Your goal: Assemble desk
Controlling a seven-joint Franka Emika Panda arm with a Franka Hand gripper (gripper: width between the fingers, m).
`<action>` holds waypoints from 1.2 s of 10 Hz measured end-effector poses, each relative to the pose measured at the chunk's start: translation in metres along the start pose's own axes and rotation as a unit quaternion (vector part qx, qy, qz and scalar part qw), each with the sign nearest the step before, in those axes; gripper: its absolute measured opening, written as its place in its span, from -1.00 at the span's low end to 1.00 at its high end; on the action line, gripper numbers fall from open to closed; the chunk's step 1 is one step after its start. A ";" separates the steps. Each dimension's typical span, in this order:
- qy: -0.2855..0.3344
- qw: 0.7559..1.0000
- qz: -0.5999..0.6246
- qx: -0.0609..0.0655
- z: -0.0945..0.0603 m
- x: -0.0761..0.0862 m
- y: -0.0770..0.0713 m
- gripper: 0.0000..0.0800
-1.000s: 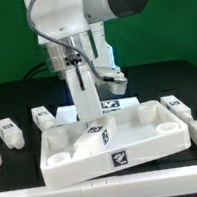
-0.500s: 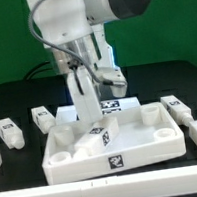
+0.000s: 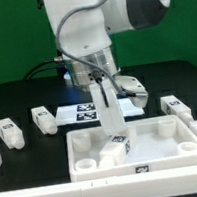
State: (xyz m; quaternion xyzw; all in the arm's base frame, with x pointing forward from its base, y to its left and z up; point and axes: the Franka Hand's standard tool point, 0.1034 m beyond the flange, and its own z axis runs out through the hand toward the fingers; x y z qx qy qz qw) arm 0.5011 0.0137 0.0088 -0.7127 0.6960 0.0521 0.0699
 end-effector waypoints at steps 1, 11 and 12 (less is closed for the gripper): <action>0.001 1.000 0.005 0.002 0.001 -0.003 -0.003 -0.86; 0.015 1.000 0.020 0.015 0.003 -0.006 -0.014 0.05; 0.011 1.000 0.017 0.011 0.001 -0.008 -0.014 0.38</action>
Offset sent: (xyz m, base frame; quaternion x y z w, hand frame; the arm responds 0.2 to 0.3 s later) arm 0.0184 0.0057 -0.0038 0.0257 -0.0066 0.1126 0.9933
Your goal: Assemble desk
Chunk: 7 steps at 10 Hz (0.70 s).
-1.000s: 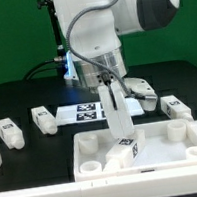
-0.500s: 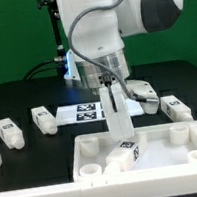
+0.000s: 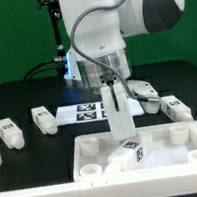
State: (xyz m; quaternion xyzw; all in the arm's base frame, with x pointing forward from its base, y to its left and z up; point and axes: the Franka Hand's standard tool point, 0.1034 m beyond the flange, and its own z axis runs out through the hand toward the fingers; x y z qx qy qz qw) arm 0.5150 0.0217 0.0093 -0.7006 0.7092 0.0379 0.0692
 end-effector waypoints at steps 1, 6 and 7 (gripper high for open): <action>-0.014 1.000 -0.005 -0.007 -0.012 -0.005 -0.002 0.38; -0.029 0.995 -0.092 -0.026 -0.051 -0.029 -0.037 0.62; -0.029 0.995 -0.092 -0.027 -0.051 -0.029 -0.036 0.62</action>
Offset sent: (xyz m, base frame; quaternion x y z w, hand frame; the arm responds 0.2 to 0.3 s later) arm 0.0351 0.0031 0.0438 -0.0290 0.0120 -0.0789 0.9964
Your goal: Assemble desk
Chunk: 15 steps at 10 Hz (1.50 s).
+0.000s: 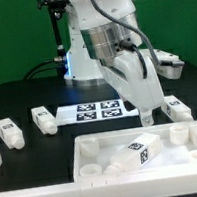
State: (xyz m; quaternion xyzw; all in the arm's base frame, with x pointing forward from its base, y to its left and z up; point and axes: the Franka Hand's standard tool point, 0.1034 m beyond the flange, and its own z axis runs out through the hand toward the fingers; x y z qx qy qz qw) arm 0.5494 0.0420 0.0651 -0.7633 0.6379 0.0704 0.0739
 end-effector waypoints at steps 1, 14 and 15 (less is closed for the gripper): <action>0.000 1.000 -0.003 0.000 0.000 0.000 -0.001 0.62; 0.057 0.977 -0.203 -0.029 0.042 0.013 -0.040 0.62; 0.062 0.976 -0.207 -0.025 0.048 0.018 -0.040 0.62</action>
Offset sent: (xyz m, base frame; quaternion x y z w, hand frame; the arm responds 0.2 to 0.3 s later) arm 0.0691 0.0036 0.0125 -0.0536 0.0842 -0.3334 0.9375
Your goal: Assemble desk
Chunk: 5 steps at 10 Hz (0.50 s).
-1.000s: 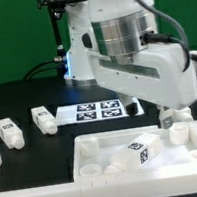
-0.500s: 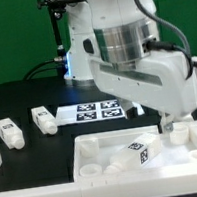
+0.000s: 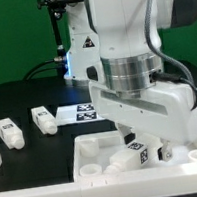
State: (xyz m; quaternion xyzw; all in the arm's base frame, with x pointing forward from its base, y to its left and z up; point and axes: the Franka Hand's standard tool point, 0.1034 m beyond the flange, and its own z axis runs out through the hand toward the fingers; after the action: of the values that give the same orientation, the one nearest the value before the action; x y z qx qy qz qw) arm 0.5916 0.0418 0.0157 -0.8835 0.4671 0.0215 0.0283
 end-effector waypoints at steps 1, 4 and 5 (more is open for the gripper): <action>0.004 1.000 -0.003 0.002 0.003 0.001 0.000 0.62; 0.003 1.000 -0.004 0.002 0.003 0.000 -0.001 0.06; 0.003 1.000 -0.004 0.002 0.003 0.000 -0.001 0.06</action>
Offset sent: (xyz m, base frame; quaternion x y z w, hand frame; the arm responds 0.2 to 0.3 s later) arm 0.0000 0.0000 0.0000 0.0000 0.0000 0.0000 1.0000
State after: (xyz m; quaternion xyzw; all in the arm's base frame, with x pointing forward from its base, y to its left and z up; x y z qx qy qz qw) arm 0.5920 0.0424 0.0125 -0.8851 0.4641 0.0177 0.0283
